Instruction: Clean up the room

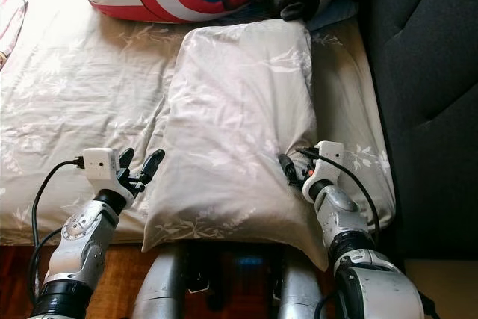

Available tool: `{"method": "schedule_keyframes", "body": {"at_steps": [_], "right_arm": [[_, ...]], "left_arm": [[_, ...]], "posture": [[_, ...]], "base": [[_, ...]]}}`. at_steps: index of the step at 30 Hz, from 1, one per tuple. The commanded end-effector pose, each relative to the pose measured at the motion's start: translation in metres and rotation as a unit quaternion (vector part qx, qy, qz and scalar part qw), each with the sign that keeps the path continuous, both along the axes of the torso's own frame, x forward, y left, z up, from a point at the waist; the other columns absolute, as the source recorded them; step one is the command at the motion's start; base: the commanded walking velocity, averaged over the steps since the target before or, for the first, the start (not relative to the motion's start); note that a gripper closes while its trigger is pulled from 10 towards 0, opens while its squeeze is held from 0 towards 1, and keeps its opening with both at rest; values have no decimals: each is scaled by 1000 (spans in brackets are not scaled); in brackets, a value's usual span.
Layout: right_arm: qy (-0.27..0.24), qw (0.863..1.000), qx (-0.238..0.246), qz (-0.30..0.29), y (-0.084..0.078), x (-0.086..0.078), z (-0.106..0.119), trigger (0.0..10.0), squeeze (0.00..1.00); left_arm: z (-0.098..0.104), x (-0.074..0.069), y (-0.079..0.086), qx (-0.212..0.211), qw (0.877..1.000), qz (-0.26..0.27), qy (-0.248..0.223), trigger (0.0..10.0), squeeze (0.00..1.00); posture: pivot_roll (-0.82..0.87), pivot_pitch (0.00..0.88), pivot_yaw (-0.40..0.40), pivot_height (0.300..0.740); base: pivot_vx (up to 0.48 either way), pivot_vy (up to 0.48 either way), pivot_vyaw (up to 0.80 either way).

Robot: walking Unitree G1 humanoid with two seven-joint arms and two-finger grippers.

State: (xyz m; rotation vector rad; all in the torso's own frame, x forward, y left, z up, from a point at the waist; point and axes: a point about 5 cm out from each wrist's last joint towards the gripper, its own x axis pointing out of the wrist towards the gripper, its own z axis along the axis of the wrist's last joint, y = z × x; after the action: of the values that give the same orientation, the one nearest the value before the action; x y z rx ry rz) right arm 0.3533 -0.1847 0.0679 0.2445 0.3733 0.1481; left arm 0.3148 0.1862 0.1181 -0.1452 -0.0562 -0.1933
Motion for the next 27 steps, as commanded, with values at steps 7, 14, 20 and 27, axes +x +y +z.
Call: {"method": "schedule_keyframes", "body": {"at_steps": [7, 14, 20, 27], "right_arm": [[115, 993, -7, 33, 14, -35, -50, 0, 0], [122, 992, -12, 43, 17, -37, -54, 0, 0], [126, 991, -17, 41, 17, -39, -56, 0, 0], [130, 990, -19, 46, 18, -42, -59, 0, 0]], "left_arm": [[-4, -5, 7, -1, 1000, 11, 11, 10000, 0], [-4, -5, 8, -6, 1000, 10, 14, 10000, 0], [-5, -4, 12, -4, 1000, 15, 17, 10000, 0], [-9, 0, 17, -3, 999, 21, 26, 10000, 0]], "posture": [[101, 372, 70, 644], [104, 377, 70, 644], [105, 375, 65, 644], [99, 380, 57, 644]], "base": [[0, 0, 0], [0, 0, 0], [0, 0, 0], [0, 0, 0]]}}
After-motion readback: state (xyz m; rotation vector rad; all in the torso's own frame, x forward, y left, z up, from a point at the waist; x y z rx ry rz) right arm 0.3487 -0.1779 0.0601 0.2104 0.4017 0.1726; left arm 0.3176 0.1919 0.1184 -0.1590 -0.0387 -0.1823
